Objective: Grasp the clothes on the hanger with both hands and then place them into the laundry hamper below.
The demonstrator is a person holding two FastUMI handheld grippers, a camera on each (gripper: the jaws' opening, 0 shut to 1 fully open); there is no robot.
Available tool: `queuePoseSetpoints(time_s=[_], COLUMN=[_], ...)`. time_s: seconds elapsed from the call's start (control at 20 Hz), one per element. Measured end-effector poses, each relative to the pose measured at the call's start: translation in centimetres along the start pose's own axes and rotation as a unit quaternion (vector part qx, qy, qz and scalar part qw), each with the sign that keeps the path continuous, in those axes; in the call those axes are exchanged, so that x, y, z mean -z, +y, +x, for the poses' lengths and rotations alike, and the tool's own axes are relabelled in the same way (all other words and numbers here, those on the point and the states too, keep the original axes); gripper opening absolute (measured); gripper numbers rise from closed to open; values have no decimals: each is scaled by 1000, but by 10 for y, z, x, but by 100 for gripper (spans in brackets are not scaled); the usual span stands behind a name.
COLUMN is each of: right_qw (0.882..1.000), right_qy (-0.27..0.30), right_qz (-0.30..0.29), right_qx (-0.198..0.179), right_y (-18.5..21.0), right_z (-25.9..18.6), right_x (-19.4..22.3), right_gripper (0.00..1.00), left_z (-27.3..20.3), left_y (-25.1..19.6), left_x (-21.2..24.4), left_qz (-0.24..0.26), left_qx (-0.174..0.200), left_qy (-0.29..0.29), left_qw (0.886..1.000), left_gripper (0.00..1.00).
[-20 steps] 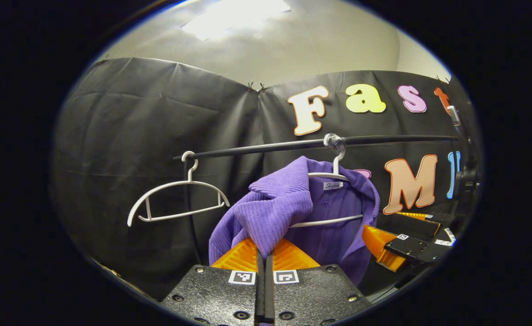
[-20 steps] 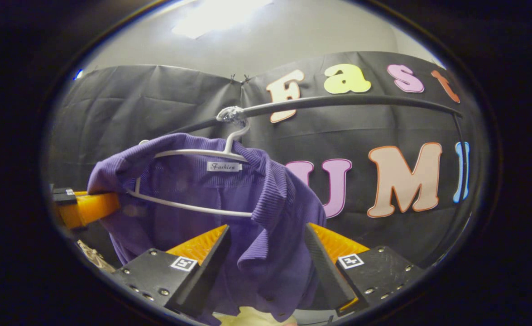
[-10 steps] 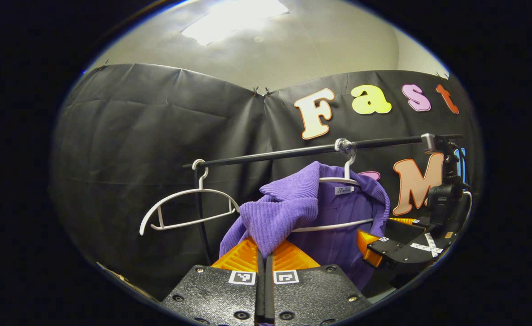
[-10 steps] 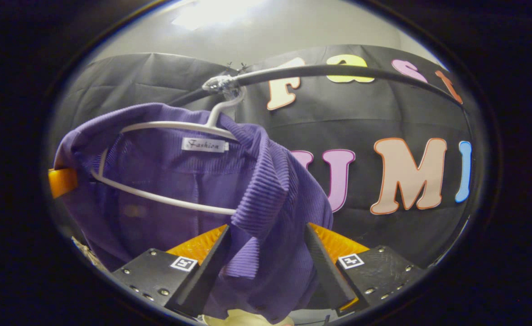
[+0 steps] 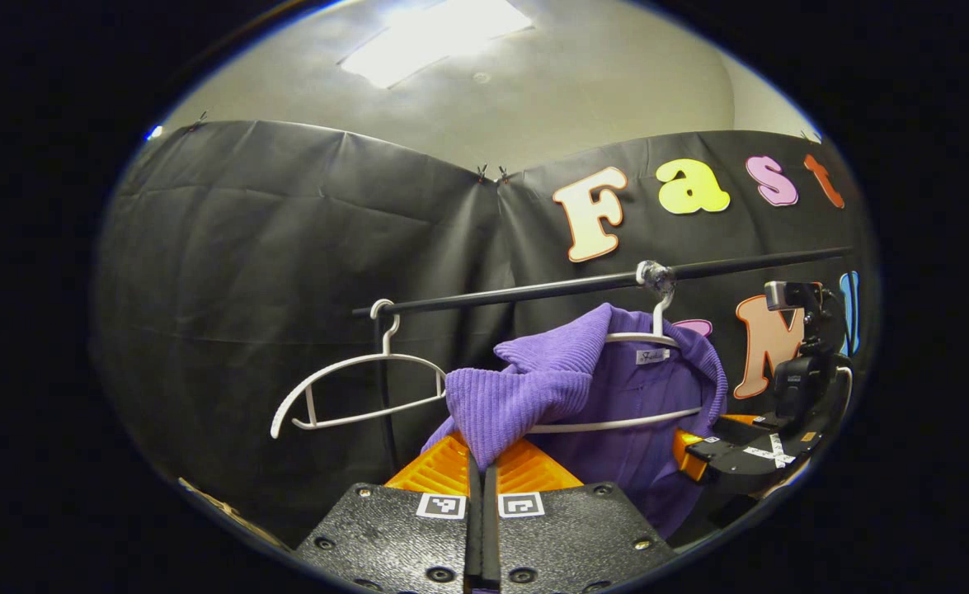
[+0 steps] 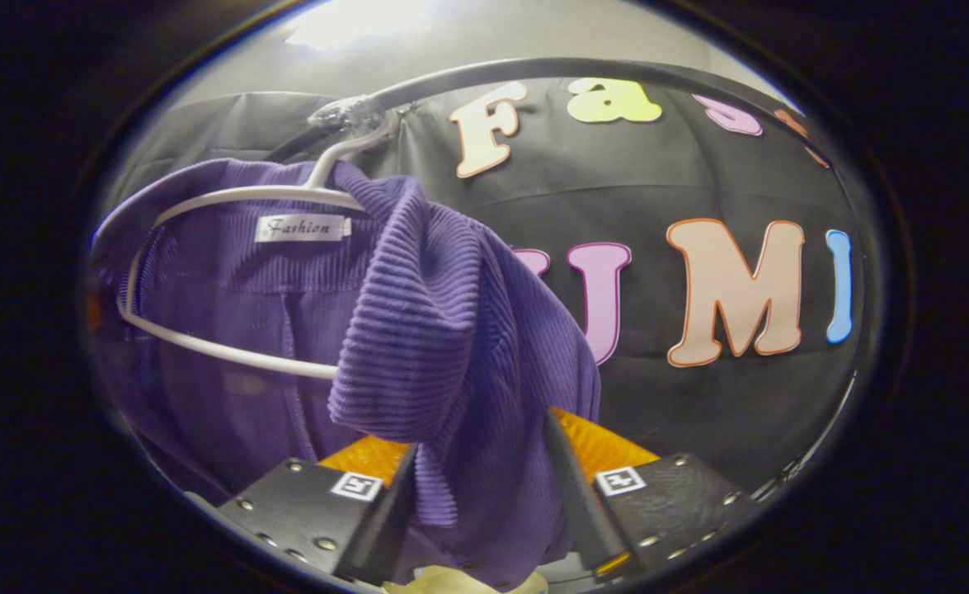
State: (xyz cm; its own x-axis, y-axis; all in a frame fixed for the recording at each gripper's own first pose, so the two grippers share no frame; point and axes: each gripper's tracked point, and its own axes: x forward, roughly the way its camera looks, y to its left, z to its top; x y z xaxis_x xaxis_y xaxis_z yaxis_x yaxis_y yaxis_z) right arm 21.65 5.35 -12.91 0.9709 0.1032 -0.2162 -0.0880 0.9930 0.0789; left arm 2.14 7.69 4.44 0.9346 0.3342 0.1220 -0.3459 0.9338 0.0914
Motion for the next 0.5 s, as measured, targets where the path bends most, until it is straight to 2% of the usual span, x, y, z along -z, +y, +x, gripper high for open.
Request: queuePoseSetpoints(time_s=[0.05, 0.1, 0.25, 0.3, 0.4, 0.5], right_qw=[1000, 1000, 999, 999, 999, 998], right_qy=[5, 8, 18, 20, 22, 22], right_qz=[-2, -5, -7, -6, -4, 10], right_qx=[6, 12, 27, 33, 45, 51], right_y=[-1, -4, -9, -12, -17, -23], right_z=[1, 2, 0, 1, -2, -6], right_x=[2, 3, 5, 4, 1, -1], right_gripper=[64, 54, 22, 11, 14, 10], left_z=[0, 1, 1, 1, 1, 1], left_y=[1, 2, 4, 5, 6, 8], left_x=[1, 0, 0, -1, -2, -3], left_qz=[0, 0, 0, -1, -3, -6], left_qx=[-1, -2, -4, -4, -4, -6], left_qy=[-1, -1, -2, -3, -3, -6], left_qw=[1000, 1000, 1000, 1000, 1000, 1000], left_gripper=[0, 3, 3, 0, 0, 2])
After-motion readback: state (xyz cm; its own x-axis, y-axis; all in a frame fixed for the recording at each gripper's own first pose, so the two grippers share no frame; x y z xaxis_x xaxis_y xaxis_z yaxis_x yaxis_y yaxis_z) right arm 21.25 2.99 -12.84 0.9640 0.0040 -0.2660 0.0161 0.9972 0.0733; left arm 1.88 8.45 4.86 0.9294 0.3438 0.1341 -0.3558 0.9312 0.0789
